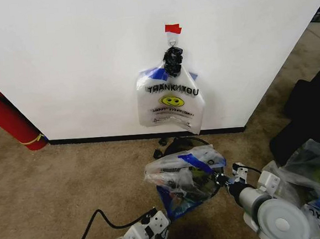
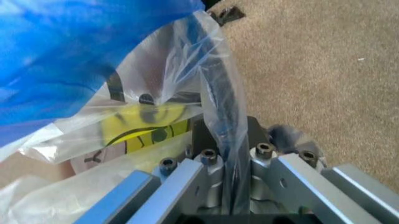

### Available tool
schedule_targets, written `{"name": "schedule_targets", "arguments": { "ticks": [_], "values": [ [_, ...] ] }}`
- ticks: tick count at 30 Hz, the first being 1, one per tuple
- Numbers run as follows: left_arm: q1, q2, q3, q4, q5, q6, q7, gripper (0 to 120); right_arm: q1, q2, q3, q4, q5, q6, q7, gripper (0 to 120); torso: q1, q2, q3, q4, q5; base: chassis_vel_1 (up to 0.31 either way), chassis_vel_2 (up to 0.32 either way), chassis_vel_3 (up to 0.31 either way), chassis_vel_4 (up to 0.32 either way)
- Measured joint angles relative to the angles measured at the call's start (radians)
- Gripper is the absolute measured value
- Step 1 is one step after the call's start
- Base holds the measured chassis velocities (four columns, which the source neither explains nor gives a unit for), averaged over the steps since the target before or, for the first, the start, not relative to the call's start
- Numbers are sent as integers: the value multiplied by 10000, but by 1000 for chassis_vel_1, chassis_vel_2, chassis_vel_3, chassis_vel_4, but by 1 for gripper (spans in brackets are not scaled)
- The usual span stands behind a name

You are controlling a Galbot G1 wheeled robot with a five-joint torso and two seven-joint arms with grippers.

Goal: Pick up the garbage bag from the wall and place it over the trash bin.

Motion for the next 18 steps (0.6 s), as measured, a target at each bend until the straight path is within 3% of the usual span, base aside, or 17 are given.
{"name": "schedule_targets", "arguments": {
  "ticks": [9,14,18],
  "values": [
    [-470,-677,130,1538,629,-449,-140,0,-181,-90,52,135,13,-64,18,0,0,0,1,1,2,0,0,0,0],
    [-464,-586,-36,1530,619,-570,-240,0,-182,-60,43,118,-81,-63,-13,0,0,0,1,1,0,0,0,0,0],
    [-303,-344,-175,1117,749,-213,-236,7,-77,-30,40,-4,-138,-48,-19,0,0,0,0,4,3,0,0,0,0]
  ]
}}
